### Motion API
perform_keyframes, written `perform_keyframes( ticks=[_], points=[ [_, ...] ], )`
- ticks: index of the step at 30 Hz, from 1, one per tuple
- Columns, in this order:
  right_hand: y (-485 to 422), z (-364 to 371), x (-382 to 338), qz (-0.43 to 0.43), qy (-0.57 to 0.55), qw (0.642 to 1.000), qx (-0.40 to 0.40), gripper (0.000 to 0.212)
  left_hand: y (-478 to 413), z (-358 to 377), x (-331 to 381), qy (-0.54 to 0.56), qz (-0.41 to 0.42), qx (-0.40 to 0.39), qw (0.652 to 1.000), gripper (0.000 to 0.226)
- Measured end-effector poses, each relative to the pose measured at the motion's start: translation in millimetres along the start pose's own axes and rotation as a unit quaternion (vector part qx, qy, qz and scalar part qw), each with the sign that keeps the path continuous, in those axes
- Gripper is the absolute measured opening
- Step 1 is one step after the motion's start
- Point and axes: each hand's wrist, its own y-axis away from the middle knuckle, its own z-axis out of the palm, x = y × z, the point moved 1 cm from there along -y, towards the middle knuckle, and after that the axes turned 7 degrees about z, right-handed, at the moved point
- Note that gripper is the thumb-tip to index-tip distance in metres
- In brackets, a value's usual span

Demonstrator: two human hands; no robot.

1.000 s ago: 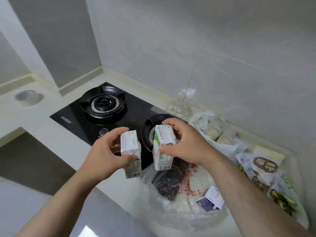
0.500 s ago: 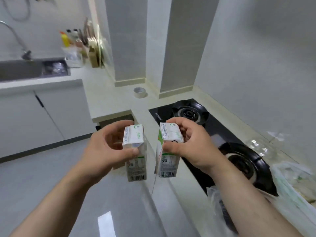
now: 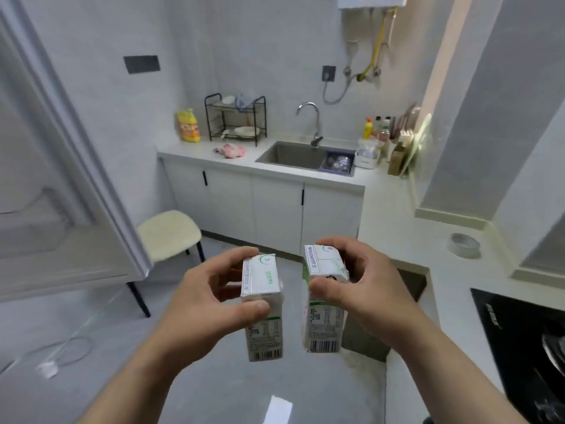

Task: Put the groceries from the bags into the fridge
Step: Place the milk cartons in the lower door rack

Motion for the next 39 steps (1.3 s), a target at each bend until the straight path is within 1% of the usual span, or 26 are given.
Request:
perform_keyframes(
  ticks=[3,6,9,12,15,17,20,22,26,29,32,36,39],
  points=[
    [-14.9,30.6,-11.8,-0.023,0.0,0.997,-0.077,0.05,29.8,-27.4,14.3,-0.017,-0.009,0.084,0.996,0.069],
    [-18.6,63.2,-24.0,-0.05,-0.01,0.99,-0.134,0.062,63.6,-51.4,30.7,-0.055,-0.003,0.164,0.985,0.068],
    [-15.3,89.2,-35.7,-0.078,-0.009,0.977,-0.2,0.056,96.9,-65.7,48.3,-0.077,0.007,0.228,0.971,0.065],
    [-9.3,111.8,-50.9,-0.099,0.002,0.964,-0.248,0.053,128.1,-77.6,70.0,-0.099,0.02,0.275,0.956,0.063],
    [-2.3,135.5,-65.2,-0.108,0.022,0.954,-0.278,0.054,158.4,-91.1,87.9,-0.122,0.026,0.314,0.941,0.076],
    [0.1,151.5,-76.1,-0.119,0.036,0.947,-0.296,0.056,175.0,-103.3,95.7,-0.116,0.032,0.343,0.932,0.08],
    [-1.0,177.7,-100.4,-0.153,0.053,0.936,-0.313,0.062,188.5,-128.5,107.9,-0.124,0.038,0.367,0.921,0.093],
    [-2.7,194.9,-117.7,-0.169,0.054,0.931,-0.319,0.063,193.1,-145.4,116.3,-0.139,0.041,0.379,0.914,0.101],
    [-6.1,227.6,-142.4,-0.188,0.049,0.927,-0.32,0.06,195.1,-175.2,127.4,-0.147,0.049,0.383,0.911,0.104],
    [-7.6,250.9,-161.7,-0.206,0.054,0.925,-0.316,0.052,195.1,-201.4,131.4,-0.152,0.063,0.386,0.908,0.108],
    [-12.0,274.6,-179.4,-0.215,0.066,0.922,-0.316,0.052,194.4,-229.1,134.5,-0.156,0.07,0.378,0.91,0.106],
    [-23.3,310.2,-196.3,-0.217,0.06,0.93,-0.291,0.064,190.3,-271.6,136.9,-0.163,0.079,0.371,0.911,0.1],
    [-30.7,339.8,-211.4,-0.227,0.063,0.932,-0.275,0.058,186.9,-306.0,138.7,-0.172,0.089,0.366,0.91,0.097]
  ],
)
